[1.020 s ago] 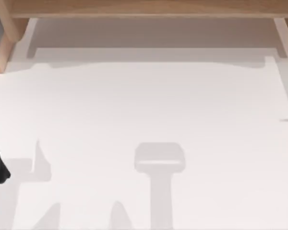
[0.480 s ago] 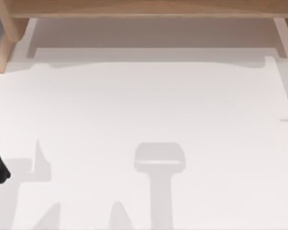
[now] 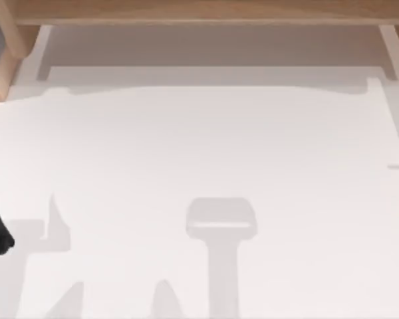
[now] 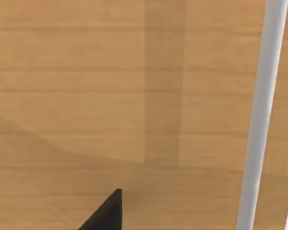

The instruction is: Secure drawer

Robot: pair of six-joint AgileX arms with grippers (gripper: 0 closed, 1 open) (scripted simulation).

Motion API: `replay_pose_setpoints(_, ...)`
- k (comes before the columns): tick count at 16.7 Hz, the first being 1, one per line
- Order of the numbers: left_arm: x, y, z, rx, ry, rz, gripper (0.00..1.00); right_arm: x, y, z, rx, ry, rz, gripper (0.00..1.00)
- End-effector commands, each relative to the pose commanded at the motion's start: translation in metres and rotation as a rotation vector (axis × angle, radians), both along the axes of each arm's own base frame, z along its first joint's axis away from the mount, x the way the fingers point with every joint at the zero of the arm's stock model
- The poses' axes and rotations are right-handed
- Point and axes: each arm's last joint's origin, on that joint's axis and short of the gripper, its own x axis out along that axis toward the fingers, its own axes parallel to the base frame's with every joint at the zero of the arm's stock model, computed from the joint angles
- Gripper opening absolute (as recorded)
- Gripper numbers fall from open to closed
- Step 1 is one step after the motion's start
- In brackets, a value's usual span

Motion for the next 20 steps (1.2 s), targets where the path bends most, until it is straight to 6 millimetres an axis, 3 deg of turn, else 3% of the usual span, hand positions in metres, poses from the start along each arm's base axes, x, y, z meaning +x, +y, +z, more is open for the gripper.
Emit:
replay_pose_setpoints(9,0.0000,0.0000,0.0000,0.000,0.000,0.000,1.00,0.0000,0.0000,0.0000,0.000,0.000,0.000,0.02)
replay_pose_setpoints(20,0.0000,0.0000,0.0000,0.000,0.000,0.000,1.00,0.0055,0.0007,-0.0025,0.009,0.010,0.000,0.00)
